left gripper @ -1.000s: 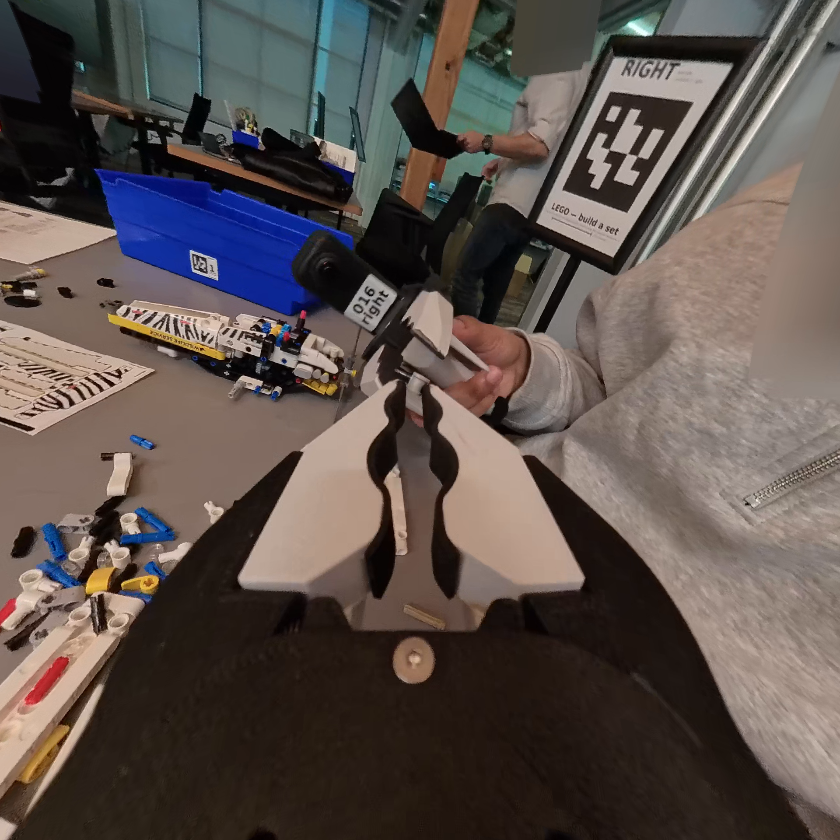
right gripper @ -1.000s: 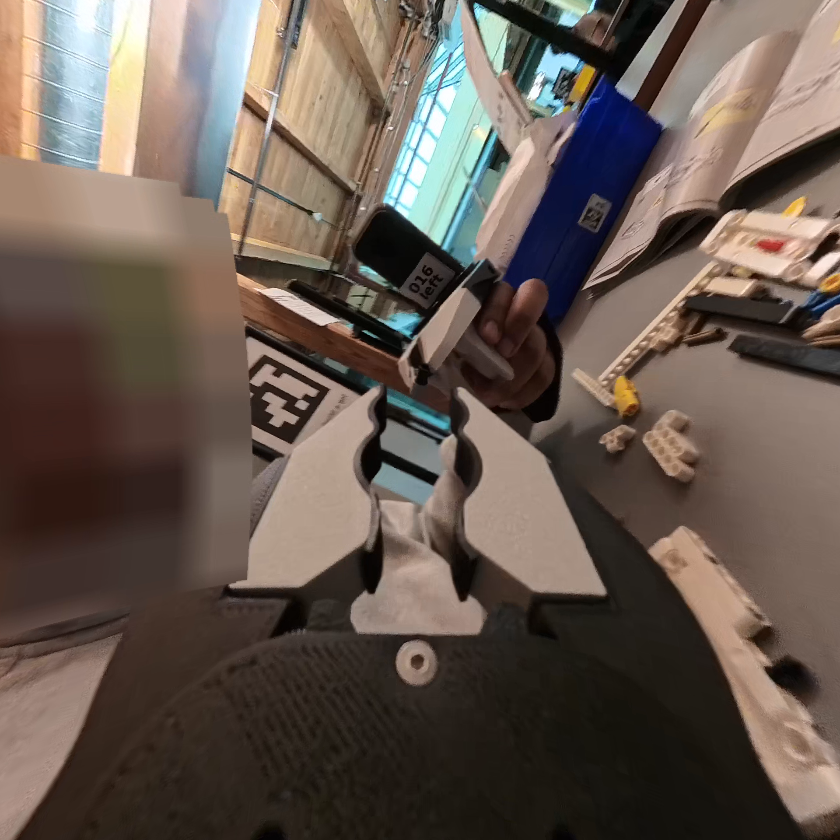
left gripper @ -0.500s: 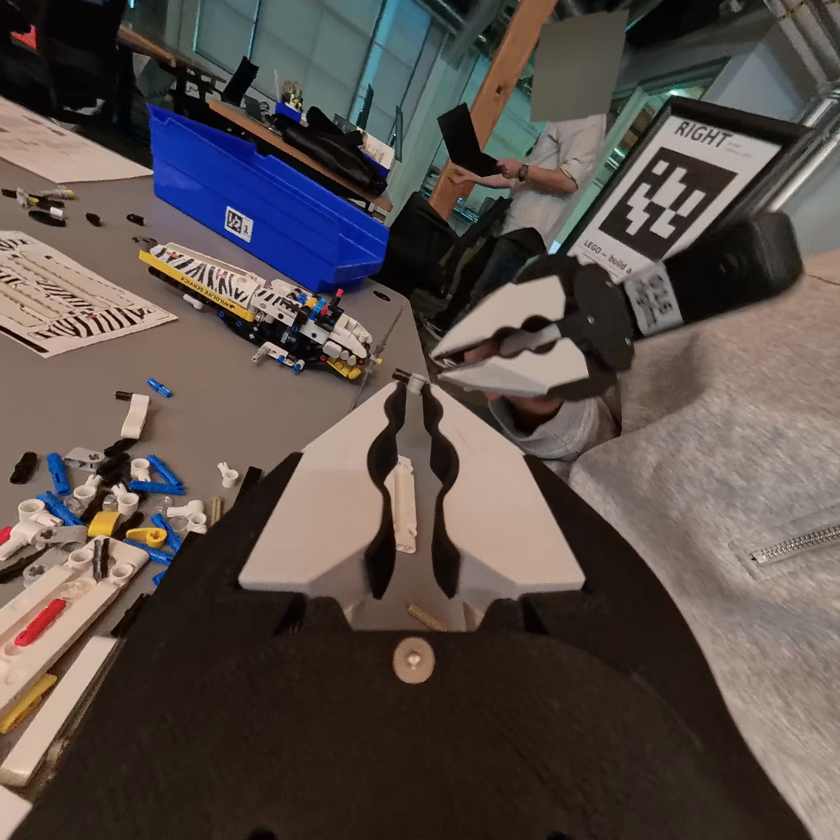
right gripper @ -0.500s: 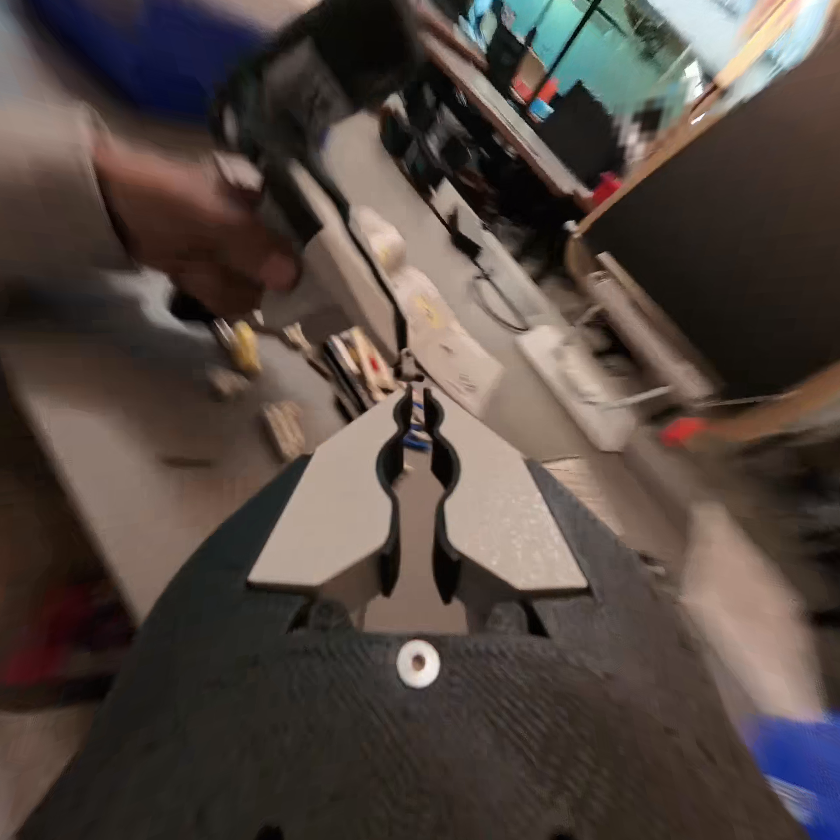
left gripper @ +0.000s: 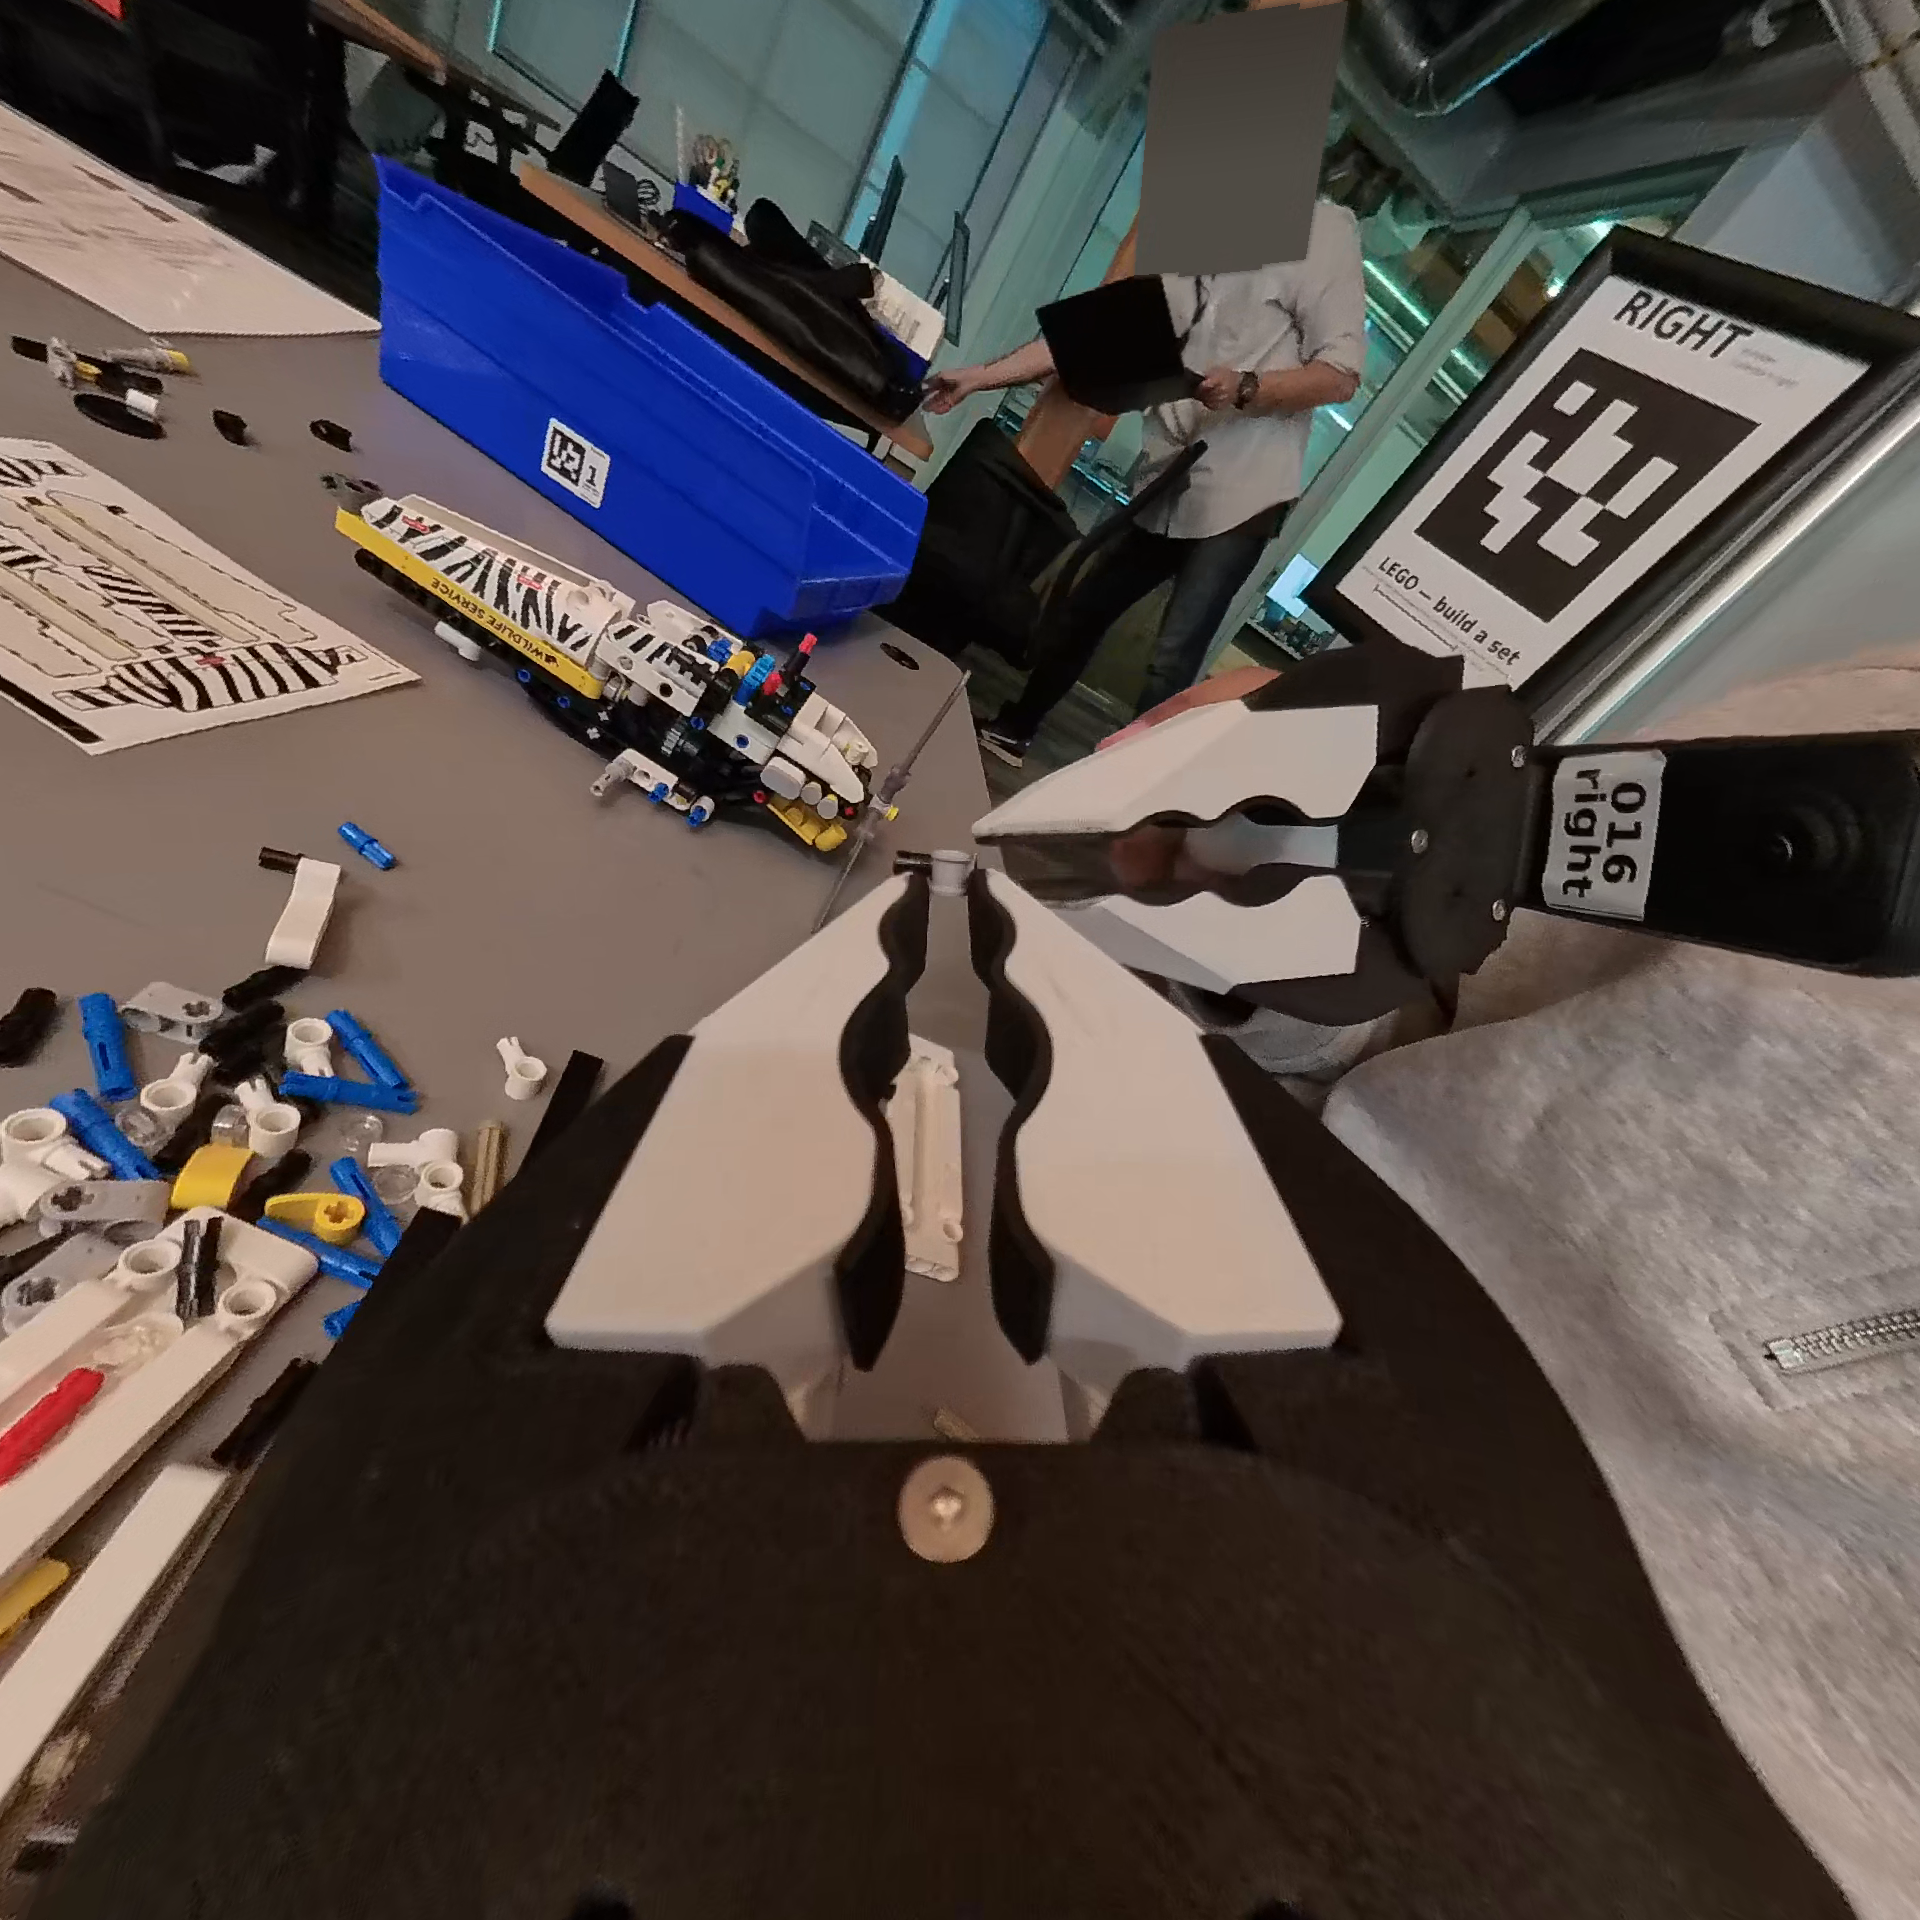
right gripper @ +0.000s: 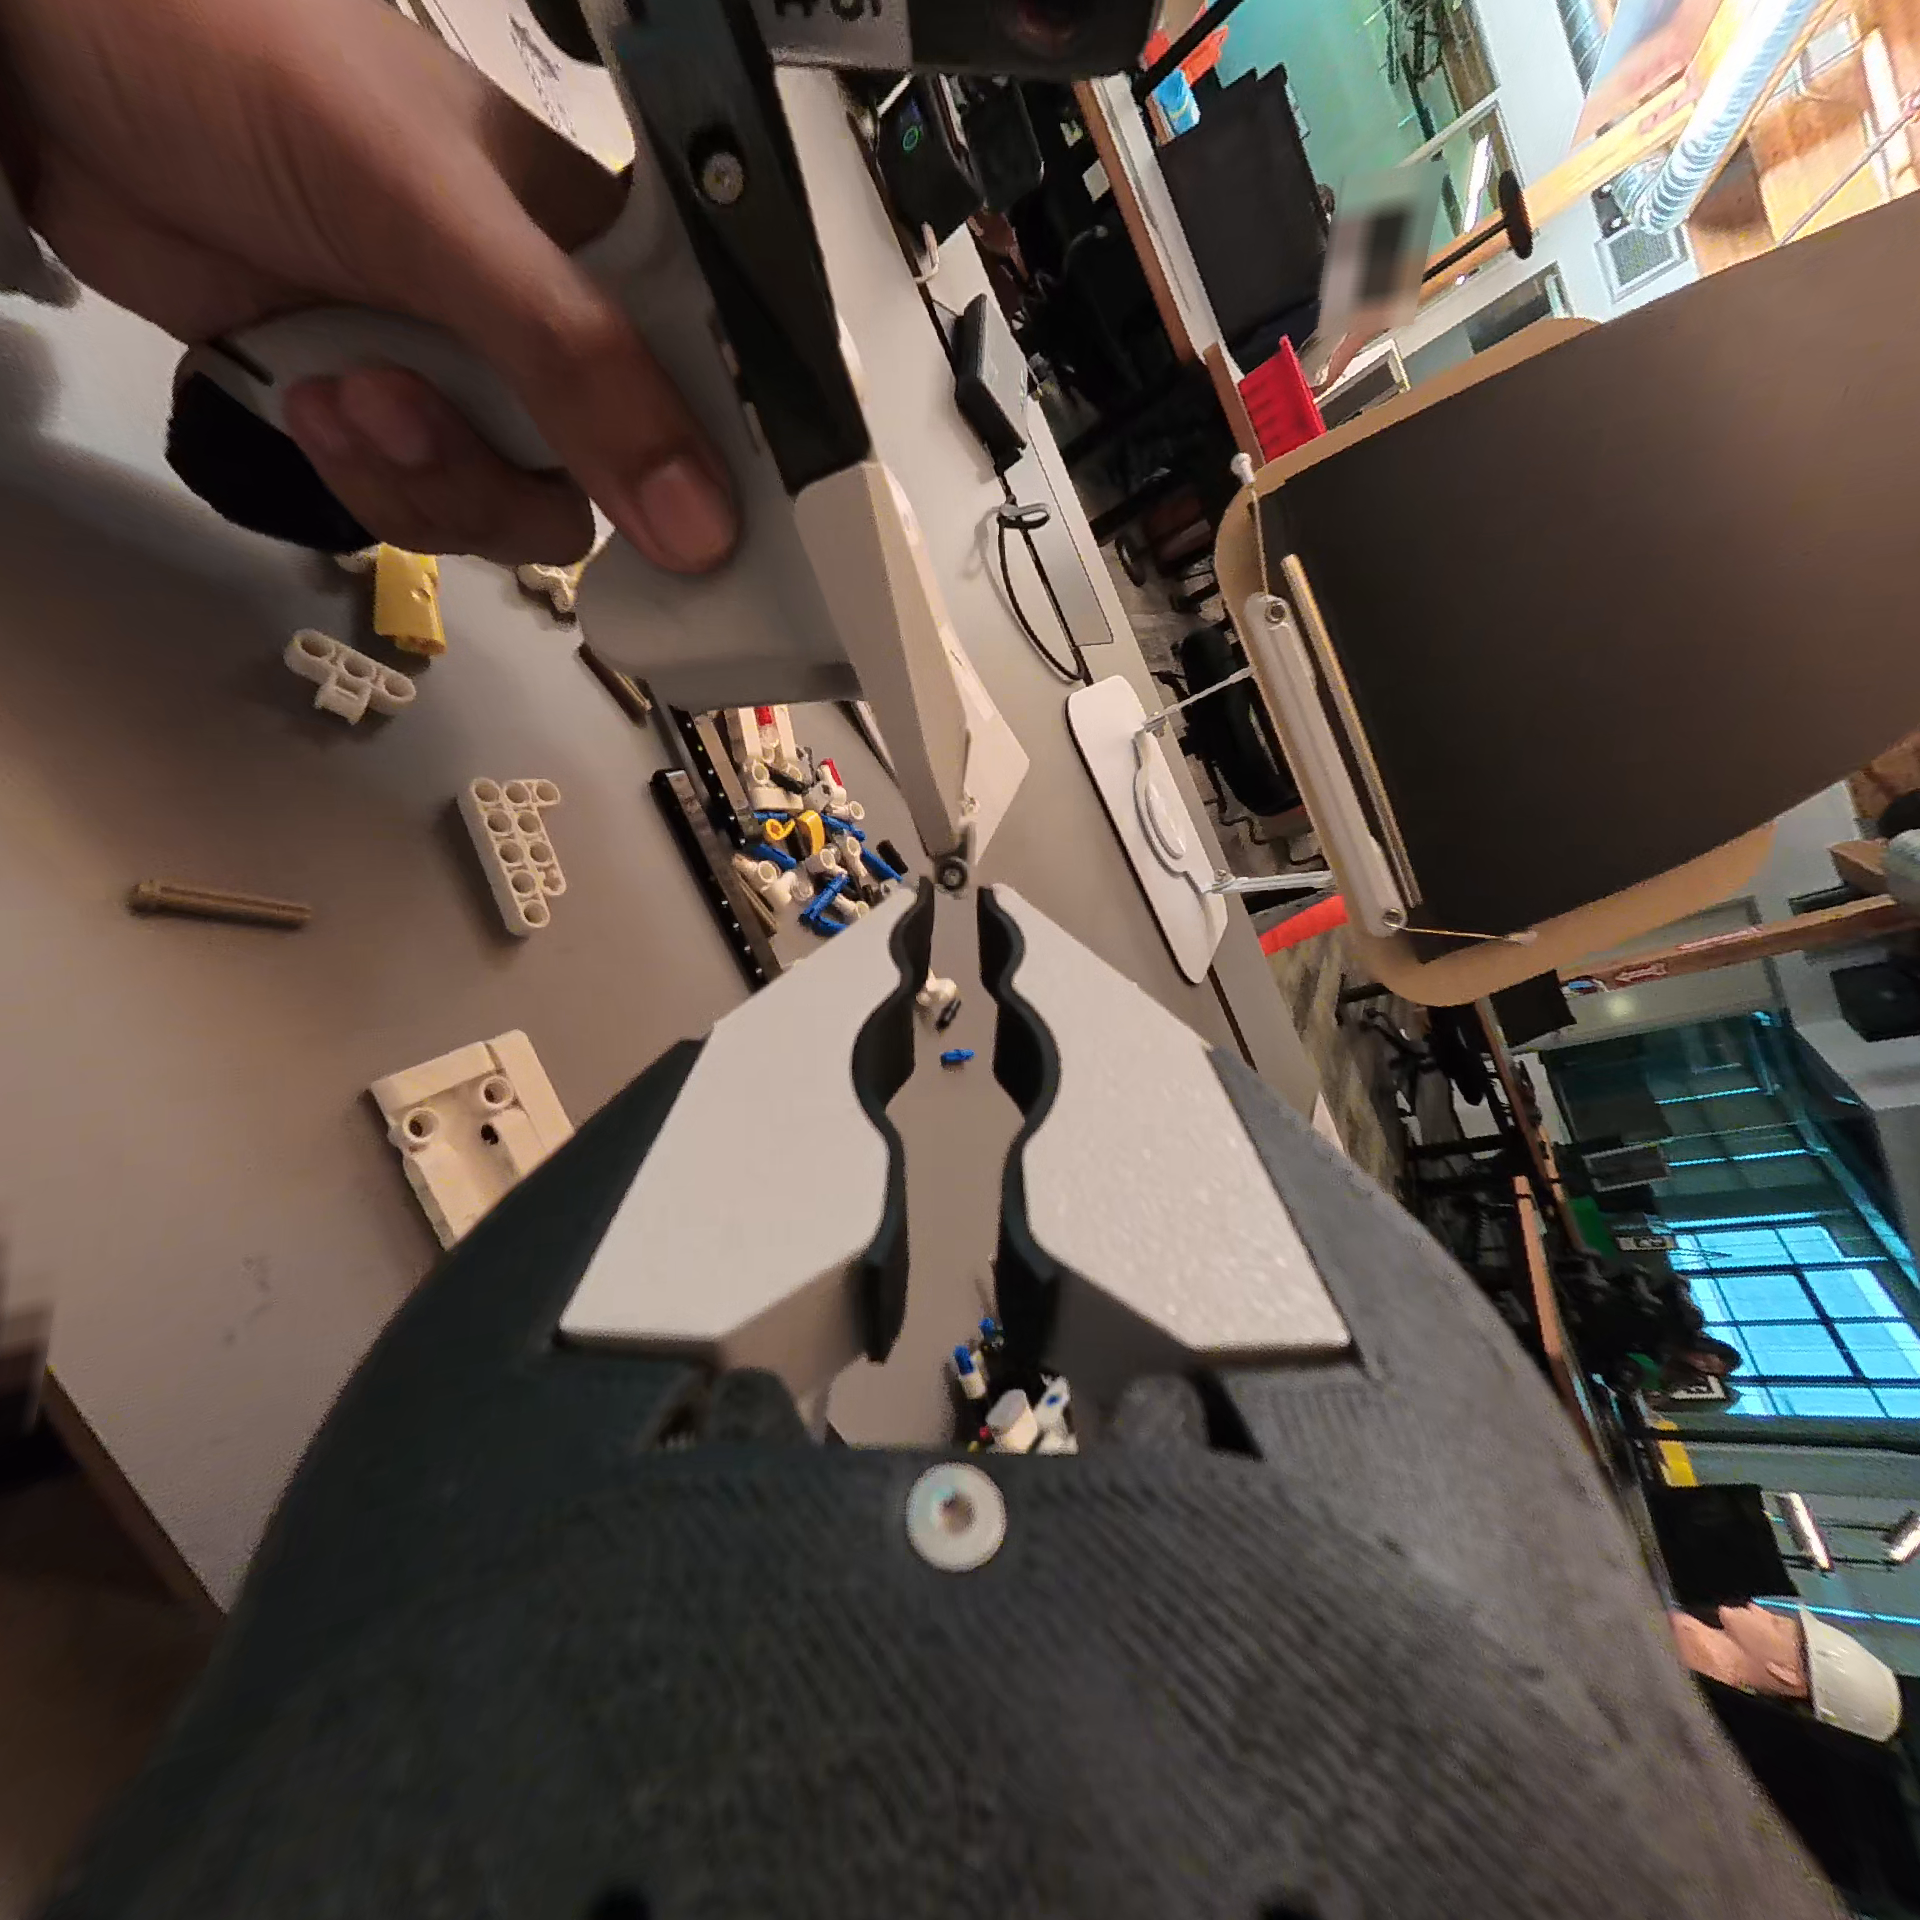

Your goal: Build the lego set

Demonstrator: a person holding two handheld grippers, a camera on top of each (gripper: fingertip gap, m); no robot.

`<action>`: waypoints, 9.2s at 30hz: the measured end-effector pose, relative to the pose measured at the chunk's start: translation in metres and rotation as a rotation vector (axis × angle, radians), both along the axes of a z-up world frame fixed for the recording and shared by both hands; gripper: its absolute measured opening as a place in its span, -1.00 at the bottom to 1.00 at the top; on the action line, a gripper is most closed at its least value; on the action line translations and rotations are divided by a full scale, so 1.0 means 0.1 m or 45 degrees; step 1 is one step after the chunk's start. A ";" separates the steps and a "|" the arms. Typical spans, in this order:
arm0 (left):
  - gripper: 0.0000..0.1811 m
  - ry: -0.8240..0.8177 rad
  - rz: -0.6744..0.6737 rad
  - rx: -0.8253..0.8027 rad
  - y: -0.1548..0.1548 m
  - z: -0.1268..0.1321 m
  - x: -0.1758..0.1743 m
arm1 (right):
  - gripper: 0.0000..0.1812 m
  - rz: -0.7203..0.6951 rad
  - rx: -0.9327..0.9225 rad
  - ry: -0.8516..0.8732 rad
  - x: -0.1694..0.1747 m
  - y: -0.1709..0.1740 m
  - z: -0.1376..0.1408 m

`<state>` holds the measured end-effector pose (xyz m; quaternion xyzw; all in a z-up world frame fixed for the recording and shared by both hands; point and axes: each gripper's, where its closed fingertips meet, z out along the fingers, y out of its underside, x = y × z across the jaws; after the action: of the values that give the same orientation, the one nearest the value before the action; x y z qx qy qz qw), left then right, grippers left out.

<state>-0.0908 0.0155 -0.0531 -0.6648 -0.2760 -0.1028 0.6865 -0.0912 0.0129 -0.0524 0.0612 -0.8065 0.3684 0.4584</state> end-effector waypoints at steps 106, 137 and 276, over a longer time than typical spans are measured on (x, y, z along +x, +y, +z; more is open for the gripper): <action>-0.67 0.191 0.684 0.143 -1.29 0.15 -0.48 | -0.95 0.160 0.432 -1.149 0.55 0.19 -1.00; -0.67 0.193 0.695 0.158 -1.32 0.16 -0.48 | -0.95 0.200 0.462 -1.151 0.54 0.26 -1.00; -0.63 0.161 0.179 0.102 -0.63 0.08 -0.12 | -0.95 0.094 -0.199 -0.556 -0.34 -0.52 0.00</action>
<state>-0.1029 -0.0476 -0.0455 -0.6210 -0.2736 -0.0233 0.7341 -0.1249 -0.0391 -0.0527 -0.0261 -0.8527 0.4508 0.2627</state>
